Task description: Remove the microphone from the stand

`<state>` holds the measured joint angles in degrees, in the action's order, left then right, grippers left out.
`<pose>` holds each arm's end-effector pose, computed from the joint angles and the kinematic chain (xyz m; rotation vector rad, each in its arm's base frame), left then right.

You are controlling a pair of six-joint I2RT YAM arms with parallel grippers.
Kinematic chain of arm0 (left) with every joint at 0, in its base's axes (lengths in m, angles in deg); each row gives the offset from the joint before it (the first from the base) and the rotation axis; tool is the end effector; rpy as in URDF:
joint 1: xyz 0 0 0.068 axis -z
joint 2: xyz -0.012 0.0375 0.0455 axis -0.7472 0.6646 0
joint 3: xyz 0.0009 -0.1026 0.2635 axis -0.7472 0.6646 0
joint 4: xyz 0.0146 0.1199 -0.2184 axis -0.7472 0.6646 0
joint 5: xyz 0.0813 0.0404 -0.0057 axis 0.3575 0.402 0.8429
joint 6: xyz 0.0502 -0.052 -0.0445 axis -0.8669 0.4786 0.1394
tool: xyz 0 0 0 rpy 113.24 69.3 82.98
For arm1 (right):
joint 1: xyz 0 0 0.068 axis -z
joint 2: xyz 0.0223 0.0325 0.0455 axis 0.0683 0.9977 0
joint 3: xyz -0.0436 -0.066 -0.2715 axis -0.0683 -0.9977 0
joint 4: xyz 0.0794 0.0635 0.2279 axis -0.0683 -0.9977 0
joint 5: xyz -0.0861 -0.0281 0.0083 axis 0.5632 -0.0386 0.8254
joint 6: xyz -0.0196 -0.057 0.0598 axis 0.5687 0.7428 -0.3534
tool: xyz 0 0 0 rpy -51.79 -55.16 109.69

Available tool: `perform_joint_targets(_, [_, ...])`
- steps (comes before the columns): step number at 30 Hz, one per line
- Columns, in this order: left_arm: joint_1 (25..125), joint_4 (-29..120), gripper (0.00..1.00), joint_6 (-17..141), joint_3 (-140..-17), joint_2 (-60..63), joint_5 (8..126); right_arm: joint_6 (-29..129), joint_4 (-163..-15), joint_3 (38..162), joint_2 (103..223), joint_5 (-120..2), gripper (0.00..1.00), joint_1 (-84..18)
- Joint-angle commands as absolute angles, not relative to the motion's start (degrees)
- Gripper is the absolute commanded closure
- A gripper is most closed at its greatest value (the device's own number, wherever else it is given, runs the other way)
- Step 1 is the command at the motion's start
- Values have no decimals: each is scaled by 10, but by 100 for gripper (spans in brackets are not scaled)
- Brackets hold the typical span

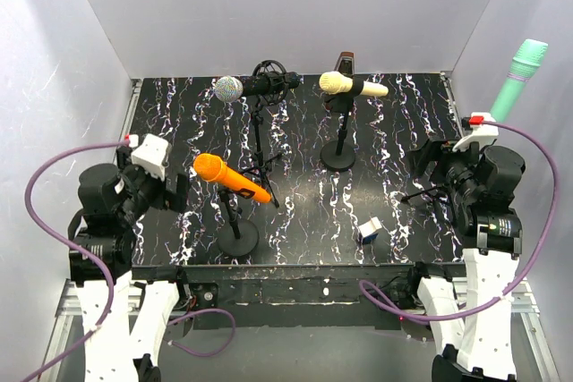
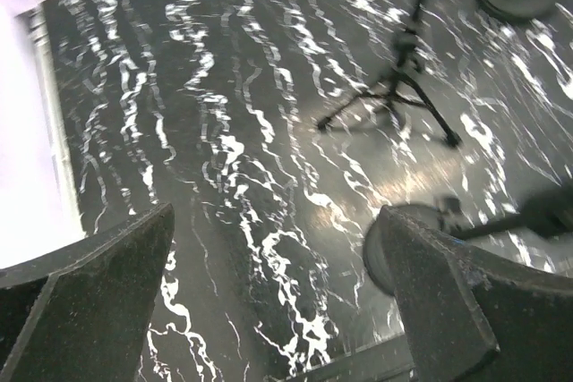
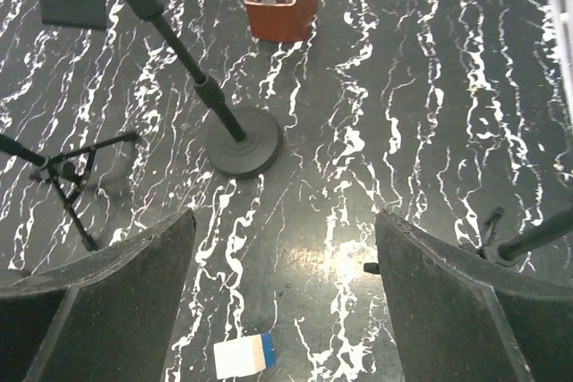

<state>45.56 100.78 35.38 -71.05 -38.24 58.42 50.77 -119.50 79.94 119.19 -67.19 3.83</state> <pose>0.1044 -0.0163 0.3800 0.4004 1.9318 -0.0806 0.1476 0.0006 0.3760 0.0163 1.7966 0.2282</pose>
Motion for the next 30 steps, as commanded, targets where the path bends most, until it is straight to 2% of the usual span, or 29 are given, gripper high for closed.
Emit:
perform_joint_targets(1, [454, 1096, 2, 250, -719, -433, 439, 521, -1176, 779, 1190, -769, 11, 40])
perform_joint_targets(7, [454, 1146, 2, 200, -741, -442, 376, 631, -1238, 832, 1218, -1049, 11, 38])
perform_joint_targets(10, [454, 1180, 2, 176, -772, -438, 304, 633, -1239, 858, 1222, -1099, 12, 28])
perform_joint_targets(15, [454, 1177, 2, 166, -796, -431, 202, 664, -1237, 881, 1216, -1041, 13, -39])
perform_joint_targets(19, [454, 1139, 2, 184, -783, -420, 147, 697, -1283, 924, 1272, -880, 17, -216])
perform_joint_targets(23, [454, 1019, 2, 282, -753, -417, 149, 703, -1273, 931, 1312, -888, 18, -273])
perform_joint_targets(27, [454, 925, 11, 323, -730, -393, 94, 731, -1281, 954, 1360, -868, 18, -337])
perform_joint_targets(30, [453, 900, 13, 335, -729, -377, 64, 747, -1286, 982, 1397, -848, 18, -381])
